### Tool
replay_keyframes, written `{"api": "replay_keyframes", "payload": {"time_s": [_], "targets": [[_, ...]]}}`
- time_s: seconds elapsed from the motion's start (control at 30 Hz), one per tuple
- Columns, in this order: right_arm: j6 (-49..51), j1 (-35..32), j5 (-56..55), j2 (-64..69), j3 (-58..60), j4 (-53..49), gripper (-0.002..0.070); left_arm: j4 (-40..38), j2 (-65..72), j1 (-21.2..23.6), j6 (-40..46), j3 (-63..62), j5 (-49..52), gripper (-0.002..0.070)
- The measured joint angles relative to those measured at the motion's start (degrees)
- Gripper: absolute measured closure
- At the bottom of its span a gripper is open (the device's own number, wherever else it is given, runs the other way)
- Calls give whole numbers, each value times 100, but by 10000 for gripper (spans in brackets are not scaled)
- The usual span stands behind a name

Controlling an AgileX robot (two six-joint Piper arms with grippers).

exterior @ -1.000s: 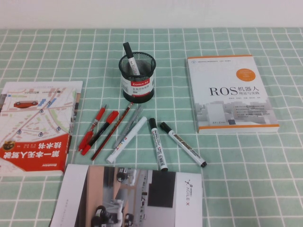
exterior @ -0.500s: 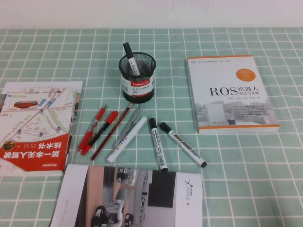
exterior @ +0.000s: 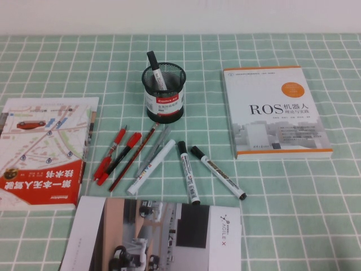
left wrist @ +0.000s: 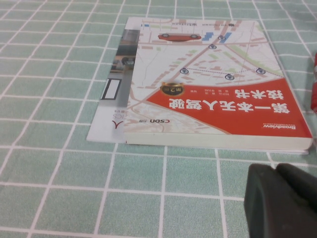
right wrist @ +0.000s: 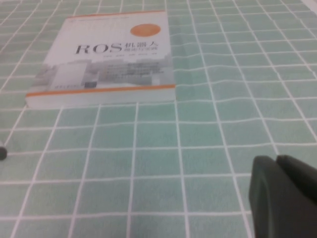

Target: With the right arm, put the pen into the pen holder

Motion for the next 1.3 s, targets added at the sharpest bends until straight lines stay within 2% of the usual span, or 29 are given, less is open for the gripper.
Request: {"api": "replay_keyframes", "payload": {"time_s": [0.33,1.3], "targets": [[-477,837,56,0,0,123,695,0,0,0,0,0,0,679],[-477,865,56,0,0,222,695,0,0,0,0,0,0,679]]}}
